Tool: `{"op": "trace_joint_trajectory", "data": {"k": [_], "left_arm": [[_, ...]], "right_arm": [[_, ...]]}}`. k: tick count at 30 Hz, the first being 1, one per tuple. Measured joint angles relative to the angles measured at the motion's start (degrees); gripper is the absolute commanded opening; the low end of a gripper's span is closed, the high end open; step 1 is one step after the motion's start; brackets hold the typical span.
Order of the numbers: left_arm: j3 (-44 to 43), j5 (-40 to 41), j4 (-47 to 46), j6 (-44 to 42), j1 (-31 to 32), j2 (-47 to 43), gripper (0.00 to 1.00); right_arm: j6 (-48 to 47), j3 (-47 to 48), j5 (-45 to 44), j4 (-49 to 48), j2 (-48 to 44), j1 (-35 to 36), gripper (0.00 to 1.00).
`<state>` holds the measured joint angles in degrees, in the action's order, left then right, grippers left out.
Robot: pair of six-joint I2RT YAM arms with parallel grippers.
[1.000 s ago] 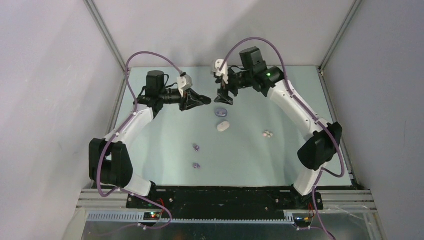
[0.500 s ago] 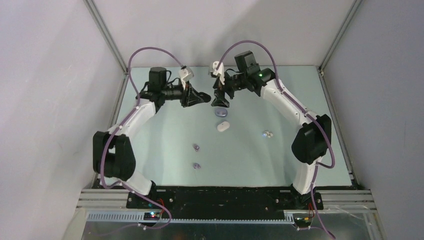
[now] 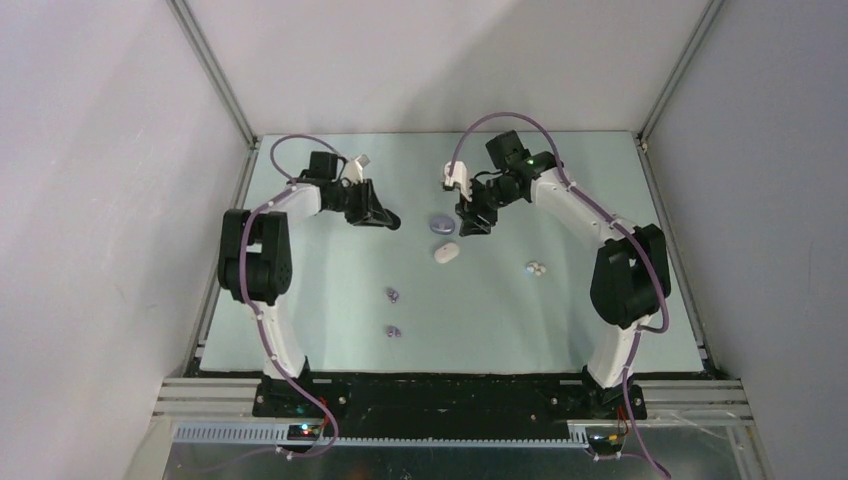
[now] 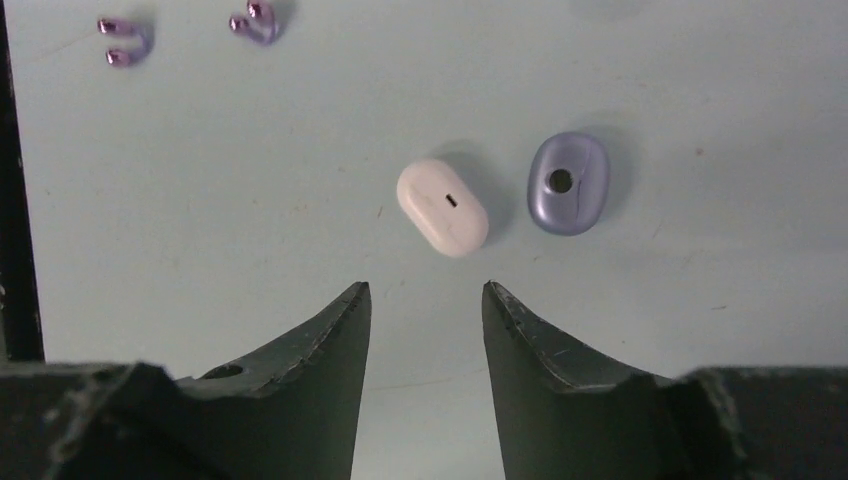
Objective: Insert the wireless bluetooth earbuds into the charging case
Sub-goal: Place the charging case at the center of the board, then pick up the charging case at the center of the board.
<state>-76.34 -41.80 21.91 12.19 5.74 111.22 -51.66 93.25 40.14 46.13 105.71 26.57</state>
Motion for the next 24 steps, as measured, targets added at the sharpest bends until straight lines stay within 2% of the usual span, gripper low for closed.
{"op": "trace_joint_trajectory", "data": {"k": [2, 7, 9, 12, 16, 20, 24], "left_arm": [[-0.52, 0.85, 0.59, 1.16, 0.0, 1.73, 0.17], [-1.05, 2.38, 1.4, 2.51, -0.04, 5.14, 0.19], [-1.09, 2.27, 1.51, 3.02, -0.09, 6.01, 0.27], [-1.73, 2.95, 1.88, 3.32, -0.26, 6.12, 0.48], [-1.9, 6.62, 3.02, 2.89, -0.66, 6.12, 0.66], [-1.77, 9.51, 5.7, 1.03, -1.68, 4.07, 0.68], [0.0, 13.16, 8.98, -2.54, -3.72, -2.03, 0.69]], "right_arm": [[-3.63, -0.02, -0.74, 2.03, 0.44, 0.02, 0.42], [-12.7, -4.83, -3.02, 1.36, 0.7, 0.94, 0.4], [-16.33, -7.1, -3.96, 0.92, 0.74, 1.57, 0.4], [-21.55, -7.76, -4.61, 0.15, 1.57, 2.58, 0.44], [-28.44, -7.67, -5.03, -1.6, 4.11, 3.39, 0.5], [-34.4, -7.63, -5.25, -2.54, 7.08, 3.39, 0.56], [-38.47, -7.21, -5.29, -3.15, 9.75, 3.39, 0.59]]}}
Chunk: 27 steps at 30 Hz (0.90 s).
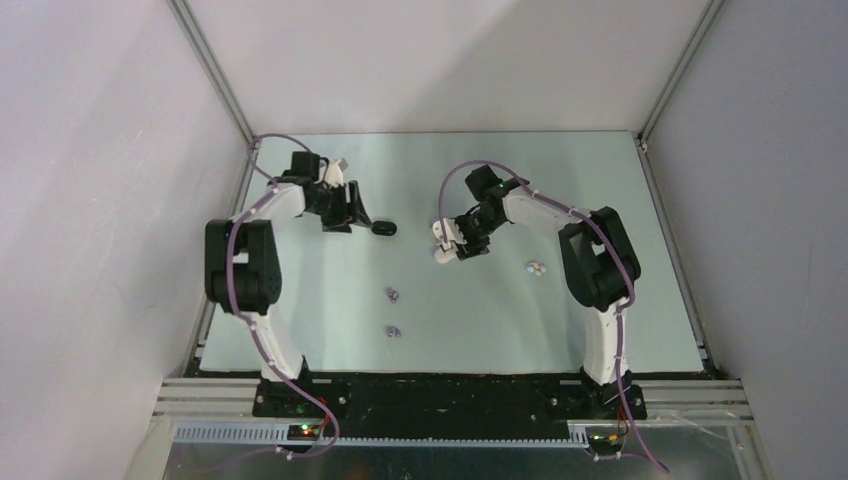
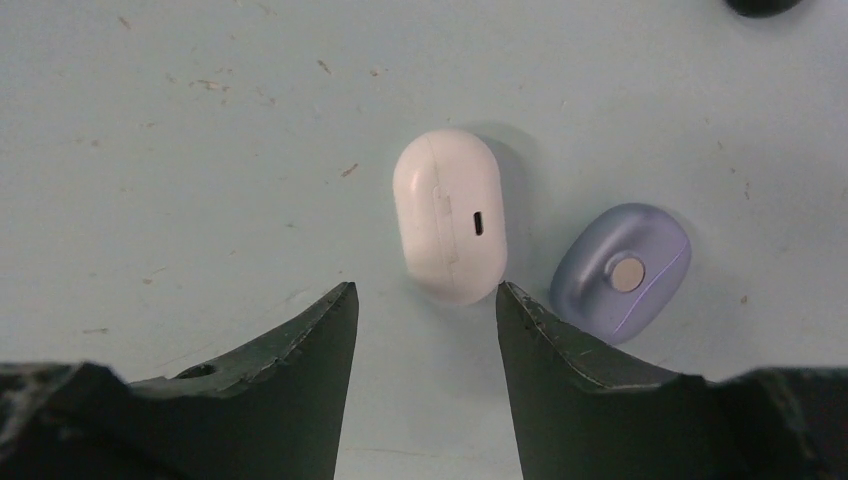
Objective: Insert the wireless bluetooth earbuds into the charging case
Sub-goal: Pick up the charging case at the center of the board.
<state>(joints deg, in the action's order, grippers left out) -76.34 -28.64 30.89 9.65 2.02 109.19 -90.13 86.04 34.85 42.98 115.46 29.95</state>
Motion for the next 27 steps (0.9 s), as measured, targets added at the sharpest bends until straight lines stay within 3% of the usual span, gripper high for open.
{"op": "trace_joint_trajectory", "data": {"k": [9, 18, 23, 27], "left_arm": [[6.16, 2.54, -0.5, -5.9, -1.18, -17.4, 0.69], [7.23, 1.42, -2.12, -10.4, -1.14, -23.67, 0.68], [7.08, 0.83, -1.68, -11.93, -1.14, -24.15, 0.67], [7.02, -0.09, -1.2, -13.27, -1.14, -25.18, 0.67]], "right_arm": [[-3.32, 4.44, 0.11, -0.55, 4.44, 0.09, 0.63], [-3.76, 6.67, 0.5, 1.9, 7.32, 0.37, 0.59], [-3.15, 8.9, 0.33, 4.9, 9.05, 0.85, 0.49], [-1.7, 11.67, 0.31, 7.19, 10.69, 0.96, 0.34]]}}
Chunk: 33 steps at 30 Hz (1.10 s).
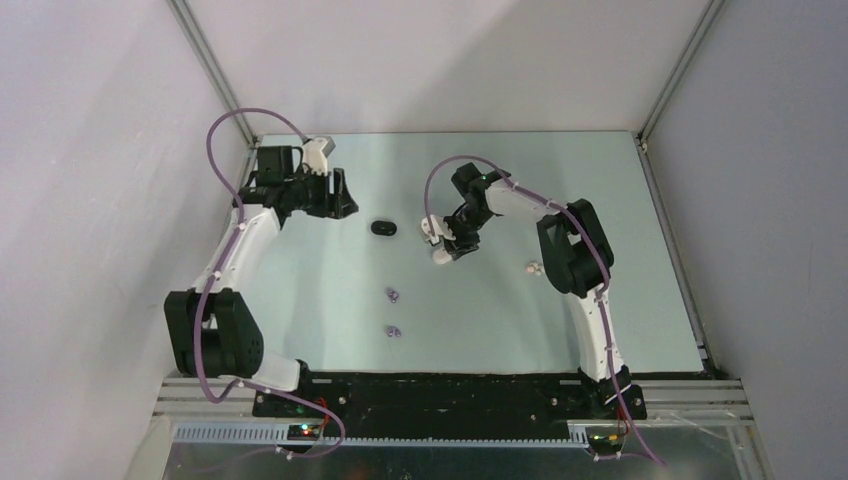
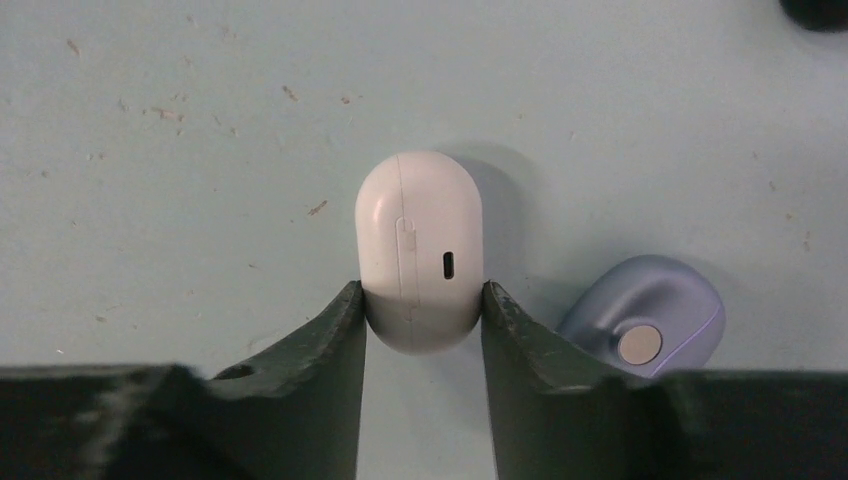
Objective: Insert the wireless bluetooth earbuds into the charging case
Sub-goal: Pick up the charging case at the center of the board.
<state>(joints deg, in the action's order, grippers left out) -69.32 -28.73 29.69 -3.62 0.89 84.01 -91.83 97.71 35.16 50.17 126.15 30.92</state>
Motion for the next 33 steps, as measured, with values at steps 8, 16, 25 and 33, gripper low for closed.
{"op": "trace_joint_trajectory", "data": {"k": [8, 16, 25, 33], "left_arm": [[5.7, -3.98, -7.76, -3.69, 0.68, -5.22, 0.66], [9.55, -12.79, -12.74, -30.32, 11.1, -13.66, 0.72], [6.01, -19.76, -11.56, -61.77, 18.1, -10.8, 0.64], [4.96, -24.5, -10.99, -79.12, 20.06, -6.45, 0.55]], "right_arm": [[11.47, 12.07, 3.06, 9.55, 3.85, -1.01, 0.2], [27.43, 30.12, 16.72, 22.49, 2.36, -7.74, 0.2], [31.47, 26.56, 22.4, 24.9, -8.44, -7.28, 0.22], [28.7, 23.85, 21.16, 24.37, -10.36, -3.65, 0.22]]}}
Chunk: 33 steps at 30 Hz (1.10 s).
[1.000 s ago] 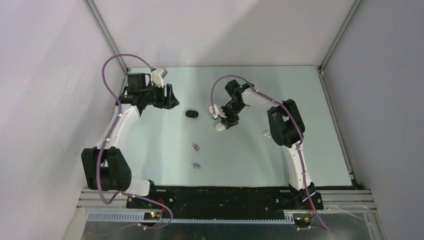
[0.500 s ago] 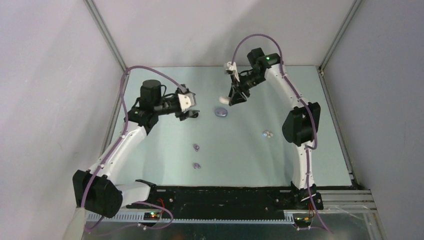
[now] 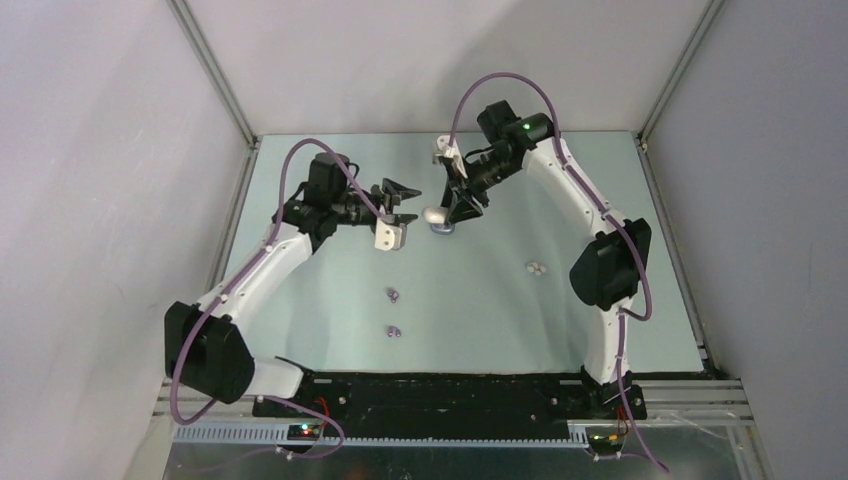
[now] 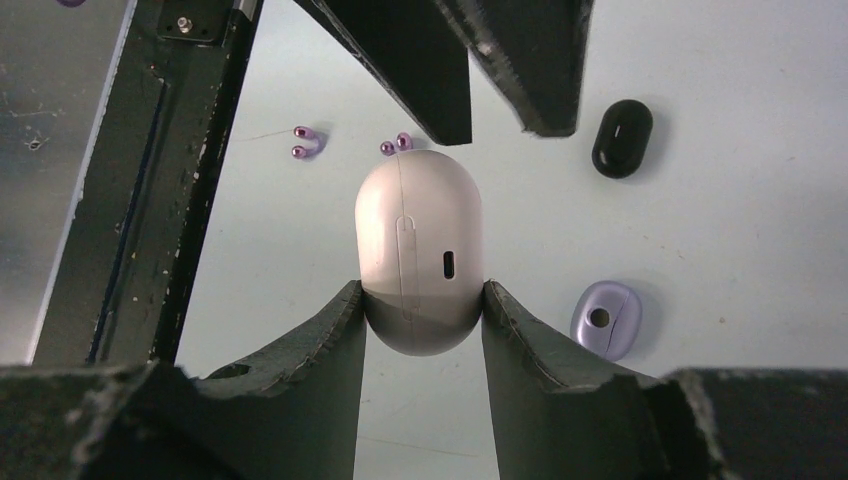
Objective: Insert the wireless bluetooth earbuds into the charging case
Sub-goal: Pick up the charging case at the center of the board.
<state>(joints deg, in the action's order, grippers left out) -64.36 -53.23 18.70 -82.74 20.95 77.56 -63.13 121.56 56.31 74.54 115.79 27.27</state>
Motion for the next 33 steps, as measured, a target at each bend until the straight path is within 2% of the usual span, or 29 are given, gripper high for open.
{"op": "trace_joint_trajectory", "data": {"k": [12, 17, 23, 27, 28, 29, 32, 33], "left_arm": [[-8.22, -4.52, 15.32, -19.74, 0.5, 4.85, 0.49], [-8.26, -5.09, 16.68, -24.63, 0.74, 6.03, 0.49], [-8.55, -6.03, 17.7, -29.51, 0.74, 6.99, 0.44], [-9.51, -6.56, 19.5, -31.45, 0.79, 8.7, 0.33], [-9.57, -6.73, 19.74, -31.85, 0.79, 8.9, 0.27], [-9.6, -6.82, 19.91, -32.09, 0.79, 9.03, 0.2], [-9.6, -6.88, 20.02, -32.79, 0.79, 9.05, 0.06], [-9.6, -6.86, 20.0, -32.72, 0.79, 9.05, 0.01]], "right_arm": [[-0.81, -0.07, -0.37, -2.27, 0.0, 1.27, 0.23], [-0.98, -0.07, -0.37, -3.15, 0.0, 2.19, 0.23], [-1.68, -0.07, -0.52, -3.3, 0.0, 2.38, 0.23], [-2.25, -0.07, -0.94, -3.3, 0.0, 2.67, 0.23], [-2.34, -0.07, -1.18, -3.23, 0.0, 2.73, 0.23], [-2.4, -0.07, -1.4, -3.19, 0.0, 2.8, 0.27], [-2.36, -0.07, -1.51, -3.1, 0.0, 2.84, 0.41], [-2.14, -0.07, -1.55, -3.17, 0.0, 2.84, 0.53]]}}
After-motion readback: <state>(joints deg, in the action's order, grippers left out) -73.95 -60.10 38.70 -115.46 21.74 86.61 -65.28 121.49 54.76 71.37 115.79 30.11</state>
